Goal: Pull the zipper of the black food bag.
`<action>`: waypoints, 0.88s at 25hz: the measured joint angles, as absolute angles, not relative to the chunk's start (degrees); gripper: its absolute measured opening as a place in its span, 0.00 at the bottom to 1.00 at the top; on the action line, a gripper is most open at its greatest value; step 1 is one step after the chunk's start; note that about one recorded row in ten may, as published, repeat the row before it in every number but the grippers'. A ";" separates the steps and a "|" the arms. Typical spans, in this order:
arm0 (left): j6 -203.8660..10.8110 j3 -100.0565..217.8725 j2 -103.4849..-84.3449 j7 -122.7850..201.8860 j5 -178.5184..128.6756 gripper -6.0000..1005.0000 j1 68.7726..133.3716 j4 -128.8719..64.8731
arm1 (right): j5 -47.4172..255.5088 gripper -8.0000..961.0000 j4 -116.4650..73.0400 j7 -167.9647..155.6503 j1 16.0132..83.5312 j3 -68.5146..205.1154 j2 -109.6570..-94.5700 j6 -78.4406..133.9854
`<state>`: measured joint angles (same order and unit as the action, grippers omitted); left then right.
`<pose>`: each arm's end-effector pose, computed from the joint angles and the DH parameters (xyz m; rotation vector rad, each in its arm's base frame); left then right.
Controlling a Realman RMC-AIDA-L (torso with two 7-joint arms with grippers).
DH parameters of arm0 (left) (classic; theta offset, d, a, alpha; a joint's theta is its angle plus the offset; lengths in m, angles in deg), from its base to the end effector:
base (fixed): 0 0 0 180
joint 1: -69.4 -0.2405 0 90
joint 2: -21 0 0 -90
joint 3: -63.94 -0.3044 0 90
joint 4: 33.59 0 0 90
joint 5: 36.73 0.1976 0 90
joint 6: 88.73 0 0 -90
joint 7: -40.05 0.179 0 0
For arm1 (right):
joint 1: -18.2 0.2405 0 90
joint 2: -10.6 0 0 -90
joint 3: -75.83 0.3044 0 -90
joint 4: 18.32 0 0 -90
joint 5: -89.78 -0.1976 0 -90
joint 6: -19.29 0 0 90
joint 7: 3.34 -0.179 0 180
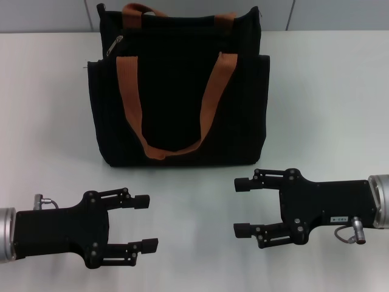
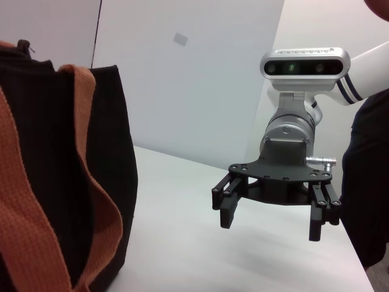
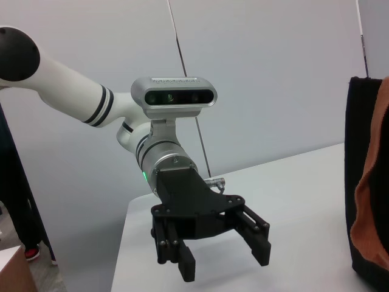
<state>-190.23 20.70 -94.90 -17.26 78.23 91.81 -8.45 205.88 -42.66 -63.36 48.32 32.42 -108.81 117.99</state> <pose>-0.3131 0.2557 -0.0671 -2.9162 -0.4283 -0.8427 0.2663 0.2874 -0.0966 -2.9867 0.3570 0.8810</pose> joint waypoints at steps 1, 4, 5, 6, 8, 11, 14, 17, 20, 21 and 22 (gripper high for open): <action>-190.23 20.70 -94.91 -17.26 78.22 0.79 91.81 -8.45 | 205.88 0.85 -42.66 -63.36 48.33 32.42 -108.81 117.99; -190.23 20.70 -94.92 -17.26 78.23 0.79 91.81 -8.45 | 205.88 0.85 -42.66 -63.34 48.34 32.42 -108.84 117.99; -190.23 20.70 -94.93 -17.26 78.23 0.79 91.81 -8.45 | 205.88 0.85 -42.66 -63.34 48.34 32.42 -108.84 117.99; -190.22 20.70 -94.95 -17.26 78.23 0.79 91.81 -8.45 | 205.88 0.85 -42.66 -63.33 48.35 32.41 -108.84 117.99; -190.22 20.70 -94.95 -17.26 78.23 0.78 91.81 -8.45 | 205.88 0.85 -42.66 -63.32 48.34 32.41 -108.85 117.99; -190.17 20.70 -95.00 -17.26 78.23 0.78 91.81 -8.45 | 205.88 0.85 -42.66 -63.31 48.35 32.41 -108.85 118.04; -190.16 20.70 -95.01 -17.26 78.22 0.78 91.81 -8.45 | 205.87 0.85 -42.66 -63.29 48.34 32.41 -108.85 118.07; -190.16 20.70 -95.02 -17.26 78.22 0.78 91.81 -8.45 | 205.88 0.85 -42.66 -63.28 48.34 32.42 -108.85 118.08; -191.35 21.96 -94.88 -17.26 77.68 0.78 91.81 -8.33 | 205.88 0.85 -42.66 -63.28 48.35 32.41 -108.85 118.08; -192.05 22.95 -94.77 -17.26 77.38 0.78 91.83 -8.19 | 205.87 0.85 -42.66 -63.28 48.35 32.41 -108.85 118.05; -193.37 26.50 -94.66 -17.25 76.94 0.78 91.84 -7.99 | 205.88 0.85 -42.66 -63.28 48.35 32.42 -108.85 117.90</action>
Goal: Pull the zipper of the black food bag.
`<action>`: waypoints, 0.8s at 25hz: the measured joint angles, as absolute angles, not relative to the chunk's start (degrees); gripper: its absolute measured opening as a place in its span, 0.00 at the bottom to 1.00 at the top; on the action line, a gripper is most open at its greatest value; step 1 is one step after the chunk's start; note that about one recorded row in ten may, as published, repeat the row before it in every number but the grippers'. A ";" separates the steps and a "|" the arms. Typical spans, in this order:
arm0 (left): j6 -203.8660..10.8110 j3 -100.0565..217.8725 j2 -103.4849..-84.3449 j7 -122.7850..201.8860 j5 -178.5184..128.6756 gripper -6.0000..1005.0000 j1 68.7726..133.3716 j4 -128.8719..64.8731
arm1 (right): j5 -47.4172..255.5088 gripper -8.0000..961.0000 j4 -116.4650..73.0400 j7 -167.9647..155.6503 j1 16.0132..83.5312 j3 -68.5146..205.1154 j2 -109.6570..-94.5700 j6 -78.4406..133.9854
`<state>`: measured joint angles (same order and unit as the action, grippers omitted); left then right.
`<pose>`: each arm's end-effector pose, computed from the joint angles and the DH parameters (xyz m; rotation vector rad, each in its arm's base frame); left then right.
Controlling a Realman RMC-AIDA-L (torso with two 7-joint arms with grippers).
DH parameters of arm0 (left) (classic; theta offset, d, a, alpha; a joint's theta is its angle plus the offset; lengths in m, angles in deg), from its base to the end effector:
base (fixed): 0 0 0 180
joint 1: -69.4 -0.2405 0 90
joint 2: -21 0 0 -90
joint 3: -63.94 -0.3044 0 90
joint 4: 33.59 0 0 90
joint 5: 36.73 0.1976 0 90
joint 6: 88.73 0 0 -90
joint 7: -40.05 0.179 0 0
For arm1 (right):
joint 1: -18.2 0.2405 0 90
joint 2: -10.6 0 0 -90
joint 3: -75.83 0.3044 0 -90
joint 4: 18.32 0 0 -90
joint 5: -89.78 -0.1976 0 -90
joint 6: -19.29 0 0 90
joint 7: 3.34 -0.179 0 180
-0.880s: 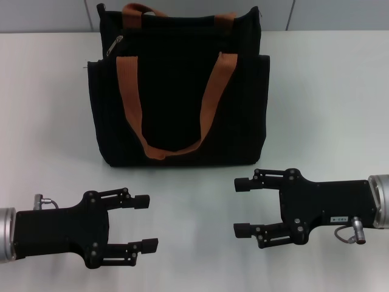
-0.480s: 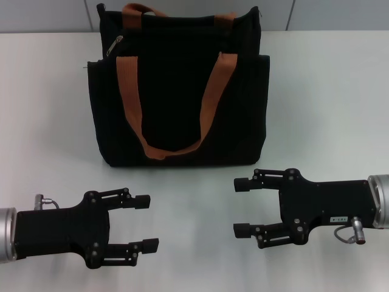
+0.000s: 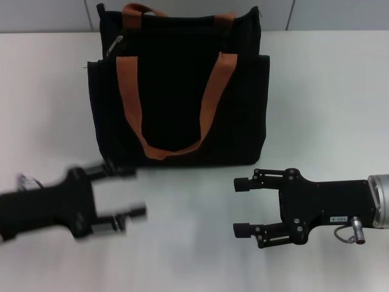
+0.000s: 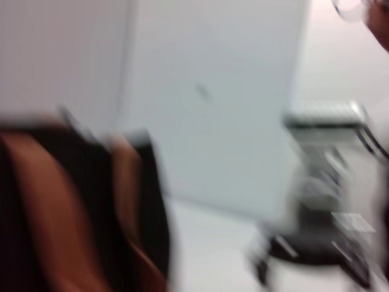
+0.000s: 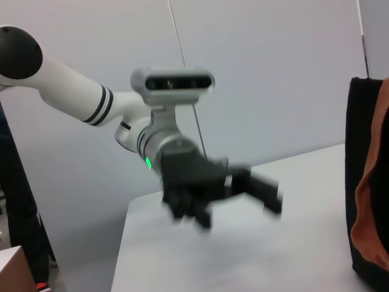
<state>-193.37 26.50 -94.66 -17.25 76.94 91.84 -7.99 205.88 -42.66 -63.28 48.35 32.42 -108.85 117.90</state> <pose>-0.3067 0.2650 -0.0485 -2.8114 -0.4098 -0.9527 0.2661 0.2877 -0.0969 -2.9862 0.3548 0.8802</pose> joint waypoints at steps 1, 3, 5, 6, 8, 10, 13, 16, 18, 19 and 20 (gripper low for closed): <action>-193.37 26.50 -94.66 -17.25 76.94 0.78 91.84 -7.99 | 205.88 0.85 -42.66 -63.28 48.35 32.42 -108.85 117.90; -194.59 37.53 -94.60 -16.75 75.78 0.78 91.84 -7.77 | 205.88 0.85 -42.66 -63.29 48.35 32.41 -108.84 117.83; -194.06 43.83 -94.40 -16.49 74.98 0.78 91.87 -7.76 | 205.87 0.85 -42.66 -63.29 48.40 32.41 -108.83 118.00; -193.30 46.77 -94.04 -16.50 74.75 0.78 92.00 -7.75 | 205.87 0.85 -42.66 -63.29 48.40 32.41 -108.83 118.00; -191.32 50.39 -92.97 -16.73 74.54 0.78 92.42 -7.66 | 205.88 0.85 -42.66 -63.36 48.27 32.41 -108.79 118.07; -187.58 52.06 -91.11 -16.99 74.51 0.78 93.21 -7.54 | 205.88 0.85 -42.69 -63.43 47.98 32.41 -108.77 118.08; -181.56 51.75 -89.42 -17.06 74.68 0.78 94.60 -7.30 | 205.88 0.85 -42.72 -63.49 47.92 32.42 -108.76 118.08; -176.53 49.27 -89.24 -16.74 75.35 0.78 96.23 -6.81 | 205.88 0.85 -42.74 -63.61 47.91 32.41 -108.75 118.08; -175.75 47.41 -89.60 -16.56 75.45 0.78 96.86 -6.52 | 205.88 0.85 -42.73 -63.68 47.90 32.42 -108.75 118.08; -175.32 44.84 -90.18 -16.48 75.46 0.78 97.72 -6.10 | 205.88 0.85 -42.71 -63.73 47.90 32.41 -108.75 118.08; -175.01 42.69 -90.69 -16.44 75.48 0.78 98.38 -5.82 | 205.88 0.85 -42.69 -63.77 47.90 32.41 -108.75 118.08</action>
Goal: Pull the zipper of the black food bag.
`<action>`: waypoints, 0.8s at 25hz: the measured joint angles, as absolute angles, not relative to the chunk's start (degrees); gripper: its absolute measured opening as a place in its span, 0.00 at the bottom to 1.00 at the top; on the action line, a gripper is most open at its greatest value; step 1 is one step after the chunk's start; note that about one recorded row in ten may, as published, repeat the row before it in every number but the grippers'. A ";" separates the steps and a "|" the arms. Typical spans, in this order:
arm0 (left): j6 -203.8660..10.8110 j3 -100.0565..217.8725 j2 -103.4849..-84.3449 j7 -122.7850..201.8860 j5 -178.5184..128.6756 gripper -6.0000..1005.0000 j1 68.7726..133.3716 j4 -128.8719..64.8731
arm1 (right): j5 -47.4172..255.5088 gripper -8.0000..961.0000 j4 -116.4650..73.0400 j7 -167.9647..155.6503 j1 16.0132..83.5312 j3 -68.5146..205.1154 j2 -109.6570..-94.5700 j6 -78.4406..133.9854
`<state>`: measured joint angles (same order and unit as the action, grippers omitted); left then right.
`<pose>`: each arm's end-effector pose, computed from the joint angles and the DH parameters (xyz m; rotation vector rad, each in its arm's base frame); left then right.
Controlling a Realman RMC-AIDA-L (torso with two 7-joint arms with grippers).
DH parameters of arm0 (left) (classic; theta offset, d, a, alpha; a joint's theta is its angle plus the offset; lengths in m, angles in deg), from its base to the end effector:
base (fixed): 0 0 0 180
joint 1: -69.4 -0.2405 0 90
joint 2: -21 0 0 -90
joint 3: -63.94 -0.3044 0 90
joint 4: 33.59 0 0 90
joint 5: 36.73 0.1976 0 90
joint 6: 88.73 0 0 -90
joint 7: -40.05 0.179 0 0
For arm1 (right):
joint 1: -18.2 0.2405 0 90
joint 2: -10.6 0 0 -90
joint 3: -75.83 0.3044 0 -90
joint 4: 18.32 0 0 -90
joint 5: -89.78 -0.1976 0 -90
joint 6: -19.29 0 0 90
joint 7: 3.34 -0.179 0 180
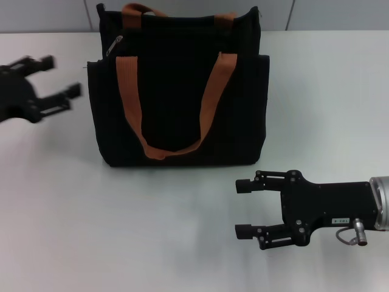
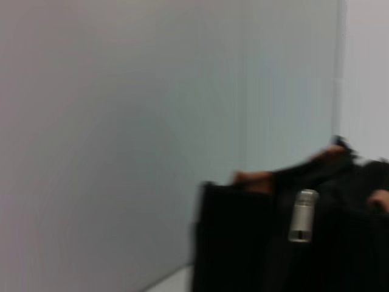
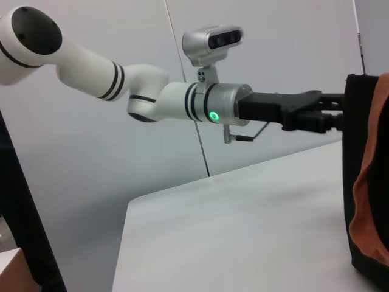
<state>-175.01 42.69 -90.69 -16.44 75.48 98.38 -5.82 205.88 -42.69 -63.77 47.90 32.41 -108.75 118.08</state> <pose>-0.3342 0.3769 0.0249 -2.3644 -0.3631 -0.6752 0.2686 0.2855 -0.0960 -2.9848 0.3771 0.8809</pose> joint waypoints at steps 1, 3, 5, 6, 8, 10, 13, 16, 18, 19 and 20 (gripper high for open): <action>-174.69 41.12 -91.10 -16.40 75.48 0.78 98.88 -5.65 | 205.88 0.85 -42.69 -63.77 47.90 32.41 -108.75 118.08; -173.66 39.42 -91.68 -16.25 75.49 0.78 99.58 -5.43 | 205.88 0.85 -42.68 -63.82 47.89 32.42 -108.75 118.08; -170.54 37.64 -92.87 -15.28 75.49 0.78 100.85 -5.15 | 205.88 0.85 -42.66 -63.83 47.90 32.41 -108.75 118.08; -168.76 37.42 -93.40 -14.27 75.47 0.78 101.46 -5.14 | 205.88 0.85 -42.66 -63.84 47.90 32.42 -108.75 118.08; -167.07 37.32 -93.84 -13.35 75.38 0.78 101.97 -5.13 | 205.88 0.85 -42.68 -63.88 47.90 32.41 -108.75 118.08; -167.07 37.32 -93.84 -13.35 75.38 0.78 101.97 -5.13 | 205.88 0.85 -42.73 -63.94 47.93 32.45 -108.75 118.08; -164.42 37.71 -94.43 -11.48 74.65 0.78 103.15 -4.11 | 205.88 0.85 -42.75 -63.94 47.90 32.57 -108.75 118.08; -164.01 37.71 -94.60 -11.33 74.37 0.78 103.05 -2.25 | 205.88 0.85 -42.76 -63.97 47.89 32.71 -108.75 118.08; -164.69 37.70 -94.31 -11.72 74.36 0.78 102.76 -1.47 | 205.88 0.85 -42.77 -64.17 47.89 32.74 -108.76 118.08; -164.69 37.70 -94.31 -11.72 74.36 0.78 102.76 -1.47 | 205.88 0.85 -42.79 -64.37 47.89 32.78 -108.75 118.08; -165.94 37.53 -93.62 -11.94 74.35 0.77 102.38 -1.09 | 205.88 0.85 -42.81 -64.48 47.89 32.78 -108.76 118.08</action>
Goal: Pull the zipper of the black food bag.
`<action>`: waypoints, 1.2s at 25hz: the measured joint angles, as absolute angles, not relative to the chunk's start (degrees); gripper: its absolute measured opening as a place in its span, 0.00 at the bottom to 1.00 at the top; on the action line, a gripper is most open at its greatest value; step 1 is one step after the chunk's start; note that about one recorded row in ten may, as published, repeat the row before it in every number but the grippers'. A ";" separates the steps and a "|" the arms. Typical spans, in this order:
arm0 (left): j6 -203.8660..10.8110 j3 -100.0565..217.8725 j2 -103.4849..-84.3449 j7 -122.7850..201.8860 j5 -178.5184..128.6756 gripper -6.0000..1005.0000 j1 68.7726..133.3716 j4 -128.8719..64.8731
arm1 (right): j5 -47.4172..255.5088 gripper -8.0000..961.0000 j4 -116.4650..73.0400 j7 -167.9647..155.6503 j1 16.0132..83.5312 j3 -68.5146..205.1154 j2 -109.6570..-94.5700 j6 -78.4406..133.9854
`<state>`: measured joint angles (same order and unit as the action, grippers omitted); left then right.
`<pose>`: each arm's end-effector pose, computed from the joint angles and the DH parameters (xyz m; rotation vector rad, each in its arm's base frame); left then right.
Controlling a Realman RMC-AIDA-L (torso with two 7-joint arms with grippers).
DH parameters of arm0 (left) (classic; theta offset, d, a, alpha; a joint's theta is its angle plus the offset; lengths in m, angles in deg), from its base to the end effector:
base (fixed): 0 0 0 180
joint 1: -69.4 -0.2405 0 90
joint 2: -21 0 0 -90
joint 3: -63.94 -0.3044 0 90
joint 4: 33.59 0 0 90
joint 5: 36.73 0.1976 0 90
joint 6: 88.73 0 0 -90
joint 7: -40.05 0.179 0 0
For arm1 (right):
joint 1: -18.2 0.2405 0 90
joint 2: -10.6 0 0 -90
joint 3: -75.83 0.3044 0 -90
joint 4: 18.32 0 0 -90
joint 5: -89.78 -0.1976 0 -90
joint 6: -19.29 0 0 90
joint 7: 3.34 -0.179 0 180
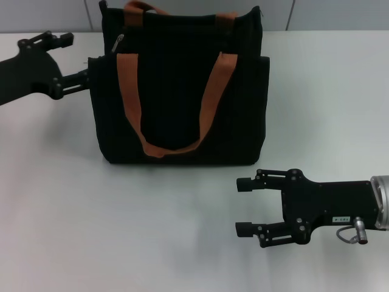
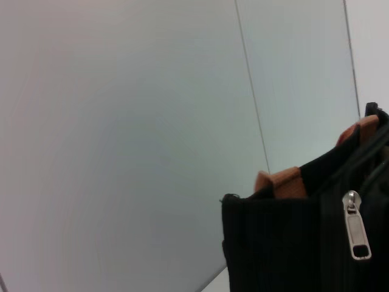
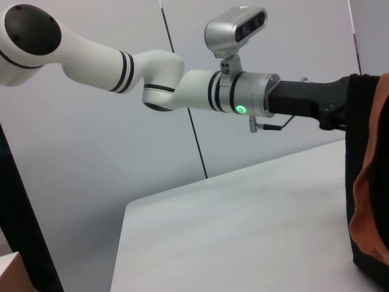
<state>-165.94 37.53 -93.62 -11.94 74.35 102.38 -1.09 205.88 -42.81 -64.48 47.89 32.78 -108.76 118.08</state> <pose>-0.3110 0.4152 0.0111 -2.3521 -0.1731 -0.5093 0.2685 0.2865 -0.0952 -2.9785 0.3957 0.8843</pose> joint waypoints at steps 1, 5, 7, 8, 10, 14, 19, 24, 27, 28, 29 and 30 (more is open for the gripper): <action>-166.82 37.48 -93.17 -12.01 74.35 0.77 102.02 -0.99 | 205.88 0.85 -42.84 -64.56 47.89 32.79 -108.75 118.07; -167.95 37.65 -92.75 -12.06 74.35 0.77 101.48 -1.07 | 205.88 0.85 -42.85 -64.60 47.89 32.94 -108.70 118.08; -167.19 37.54 -93.30 -11.21 74.35 0.77 101.72 -1.32 | 205.88 0.85 -42.89 -64.60 47.87 33.04 -108.68 118.08; -166.35 37.35 -94.02 -10.49 74.36 0.77 102.15 -1.48 | 205.88 0.85 -42.90 -64.60 47.88 33.03 -108.68 118.08; -164.38 36.99 -95.35 -9.39 74.48 0.77 103.09 -1.58 | 205.88 0.85 -42.92 -64.60 47.98 33.03 -108.67 118.10; -159.64 36.88 -97.22 -7.77 74.50 0.76 104.77 -1.56 | 205.88 0.85 -43.09 -64.60 48.07 33.03 -108.67 118.30; -161.54 37.35 -97.08 -6.22 71.97 0.76 104.38 -0.99 | 205.88 0.85 -43.19 -64.61 48.05 33.16 -108.66 118.74; -165.72 37.01 -97.12 -2.90 64.27 0.71 101.42 -0.86 | 205.87 0.85 -43.21 -64.61 48.15 33.33 -108.66 118.76; -166.60 36.94 -97.10 -2.80 63.38 0.58 100.98 -1.00 | 205.30 0.85 -43.22 -64.60 48.20 33.36 -108.62 118.75; -166.95 36.92 -97.08 -2.80 63.21 0.54 100.86 -1.12 | 205.05 0.85 -43.24 -64.60 48.21 33.36 -108.61 118.76; -166.95 36.92 -97.08 -2.80 63.21 0.49 100.86 -1.12 | 204.85 0.85 -43.26 -64.60 48.20 33.37 -108.60 118.78; -167.39 36.88 -97.22 -2.79 63.16 0.44 100.55 -1.50 | 204.67 0.85 -43.27 -64.60 48.22 33.37 -108.59 118.78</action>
<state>-167.39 36.88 -97.22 -2.79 63.16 100.55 -1.50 204.67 -43.27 -64.60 48.22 33.37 -108.59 118.78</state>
